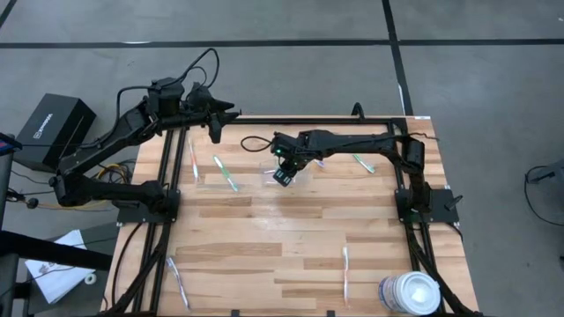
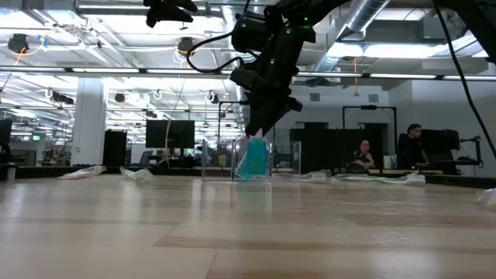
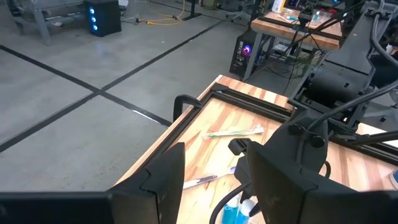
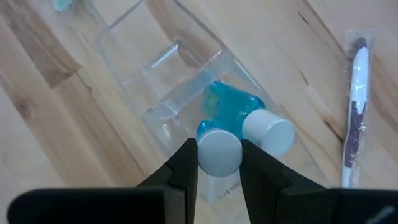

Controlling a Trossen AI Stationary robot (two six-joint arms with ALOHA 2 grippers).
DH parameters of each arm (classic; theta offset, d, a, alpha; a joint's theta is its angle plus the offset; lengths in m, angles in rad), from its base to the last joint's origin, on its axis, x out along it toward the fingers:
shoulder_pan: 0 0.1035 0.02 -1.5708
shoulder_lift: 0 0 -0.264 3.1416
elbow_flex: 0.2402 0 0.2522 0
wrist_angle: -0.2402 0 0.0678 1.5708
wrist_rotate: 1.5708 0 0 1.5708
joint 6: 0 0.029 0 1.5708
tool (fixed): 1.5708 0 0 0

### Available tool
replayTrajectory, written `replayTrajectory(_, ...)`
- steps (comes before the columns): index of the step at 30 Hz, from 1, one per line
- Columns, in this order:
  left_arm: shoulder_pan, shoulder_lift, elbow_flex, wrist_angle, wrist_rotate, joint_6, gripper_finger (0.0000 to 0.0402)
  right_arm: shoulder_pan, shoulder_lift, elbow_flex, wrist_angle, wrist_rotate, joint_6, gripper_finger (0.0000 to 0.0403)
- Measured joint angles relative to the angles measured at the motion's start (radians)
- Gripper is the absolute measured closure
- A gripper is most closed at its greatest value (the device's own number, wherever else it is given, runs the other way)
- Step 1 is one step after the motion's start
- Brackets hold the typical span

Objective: Pick & Place toothbrushing station
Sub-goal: Put the blue mouthwash into the transparent organizer

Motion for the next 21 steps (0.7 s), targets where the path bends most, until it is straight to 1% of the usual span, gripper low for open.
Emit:
replayTrajectory(2,0.000,0.000,0.000,0.000,0.000,0.000,0.0234,0.000,0.002,0.000,0.000,0.000,0.000,0.0322)
replayTrajectory(5,0.000,0.000,0.000,0.000,0.000,0.000,0.0234,0.002,0.038,0.009,0.027,-0.003,0.004,0.0322)
replayTrajectory(7,0.000,0.000,0.000,0.000,-0.001,0.000,0.0234,0.008,0.055,0.010,0.009,-0.020,0.004,0.0322)
replayTrajectory(10,0.000,0.000,0.000,0.000,0.000,0.000,0.0234,0.025,0.072,0.011,0.041,-0.017,0.005,0.0322)
replayTrajectory(21,0.000,0.000,0.000,0.000,0.000,0.003,0.0234,0.016,0.078,0.051,0.022,-0.026,-0.002,0.0322)
